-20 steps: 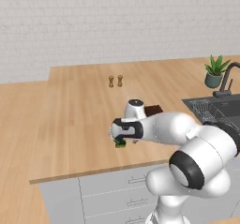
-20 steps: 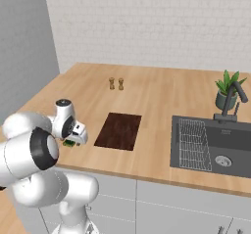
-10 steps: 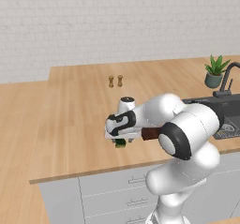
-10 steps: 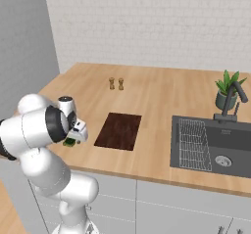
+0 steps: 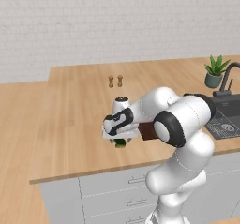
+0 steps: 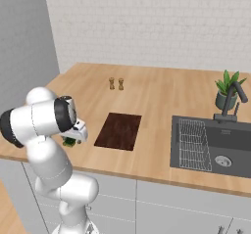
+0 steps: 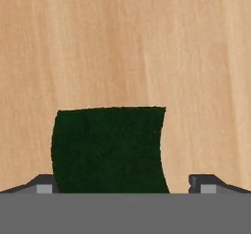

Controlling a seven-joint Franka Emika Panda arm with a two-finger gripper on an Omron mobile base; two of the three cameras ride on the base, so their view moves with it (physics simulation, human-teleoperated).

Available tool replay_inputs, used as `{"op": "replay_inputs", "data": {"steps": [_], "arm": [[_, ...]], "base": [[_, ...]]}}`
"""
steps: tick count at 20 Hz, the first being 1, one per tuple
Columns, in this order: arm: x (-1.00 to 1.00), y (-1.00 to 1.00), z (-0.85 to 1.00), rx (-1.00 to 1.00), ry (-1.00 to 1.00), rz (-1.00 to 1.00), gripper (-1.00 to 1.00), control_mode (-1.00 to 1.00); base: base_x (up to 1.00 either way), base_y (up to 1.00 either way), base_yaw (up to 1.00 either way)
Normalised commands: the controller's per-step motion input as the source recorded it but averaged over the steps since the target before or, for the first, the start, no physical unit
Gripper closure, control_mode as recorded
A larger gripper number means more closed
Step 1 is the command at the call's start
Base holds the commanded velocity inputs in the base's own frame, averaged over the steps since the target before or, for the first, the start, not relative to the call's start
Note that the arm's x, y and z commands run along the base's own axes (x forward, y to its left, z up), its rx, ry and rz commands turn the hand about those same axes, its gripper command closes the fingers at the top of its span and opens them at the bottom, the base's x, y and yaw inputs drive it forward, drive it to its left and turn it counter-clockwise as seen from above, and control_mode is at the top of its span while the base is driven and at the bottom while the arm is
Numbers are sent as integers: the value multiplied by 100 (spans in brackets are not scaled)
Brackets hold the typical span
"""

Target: Pick up the sponge from the counter and clean the cutting board by briefly scrubbing or pressing down on the cutting board. Once finished, release the sponge.

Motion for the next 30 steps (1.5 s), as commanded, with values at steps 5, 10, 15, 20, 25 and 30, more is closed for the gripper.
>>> {"op": "replay_inputs", "data": {"steps": [5,10,15,20,25,30], "arm": [[5,1,-34,0,0,0,100,-100],[0,-2,-30,-3,0,0,100,-100],[0,-57,-9,0,-1,0,100,-100],[0,-97,49,9,-1,0,100,-100],[0,-68,25,1,13,-6,100,-100],[0,-15,-28,-2,2,-2,100,-100]], "base": [[0,0,0],[0,0,0],[0,0,0],[0,0,0],[0,0,0],[0,0,0]]}}
